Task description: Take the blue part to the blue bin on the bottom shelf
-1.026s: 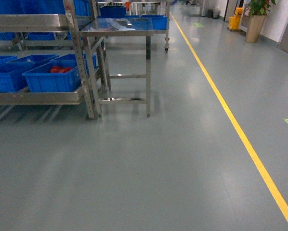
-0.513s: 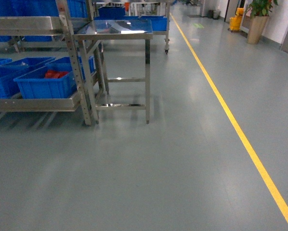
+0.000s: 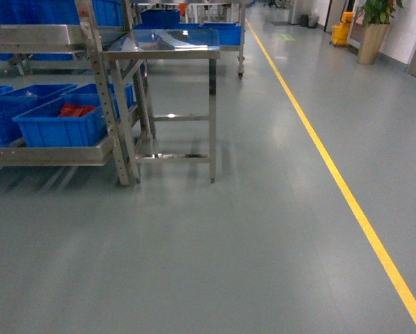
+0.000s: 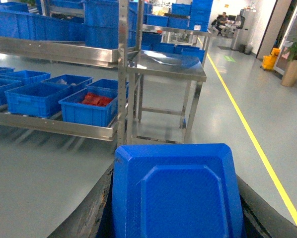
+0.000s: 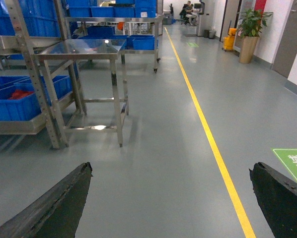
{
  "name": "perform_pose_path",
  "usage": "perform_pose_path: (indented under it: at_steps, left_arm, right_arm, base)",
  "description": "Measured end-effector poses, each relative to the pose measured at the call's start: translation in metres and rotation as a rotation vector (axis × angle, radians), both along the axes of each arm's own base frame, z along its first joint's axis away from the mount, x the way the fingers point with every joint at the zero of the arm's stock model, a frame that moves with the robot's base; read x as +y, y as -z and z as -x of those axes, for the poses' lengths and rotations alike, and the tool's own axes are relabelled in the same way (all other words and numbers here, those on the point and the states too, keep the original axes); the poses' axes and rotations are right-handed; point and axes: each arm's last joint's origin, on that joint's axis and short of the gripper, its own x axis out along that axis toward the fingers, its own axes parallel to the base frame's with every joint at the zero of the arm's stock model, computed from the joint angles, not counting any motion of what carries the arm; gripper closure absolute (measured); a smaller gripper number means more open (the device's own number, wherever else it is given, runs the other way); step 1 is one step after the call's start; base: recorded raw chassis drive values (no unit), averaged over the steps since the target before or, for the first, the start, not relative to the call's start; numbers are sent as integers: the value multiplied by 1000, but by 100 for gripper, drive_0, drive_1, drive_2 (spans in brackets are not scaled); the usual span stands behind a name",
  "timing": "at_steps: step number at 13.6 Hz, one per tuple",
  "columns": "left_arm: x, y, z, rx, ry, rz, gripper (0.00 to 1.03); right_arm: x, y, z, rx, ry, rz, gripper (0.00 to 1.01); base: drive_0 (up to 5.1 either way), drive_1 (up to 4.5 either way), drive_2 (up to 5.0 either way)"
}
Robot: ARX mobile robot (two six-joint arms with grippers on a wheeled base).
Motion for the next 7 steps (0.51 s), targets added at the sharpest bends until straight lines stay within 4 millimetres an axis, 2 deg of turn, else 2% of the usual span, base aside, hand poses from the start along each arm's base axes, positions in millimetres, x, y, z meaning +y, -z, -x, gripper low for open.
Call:
perform_pose_path:
  at_steps: [7]
  left_arm:
    - [0, 0, 0, -2, 1, 1, 60]
  right_arm:
    - [0, 0, 0, 0, 0, 0, 3]
  base:
    - [8, 414, -398]
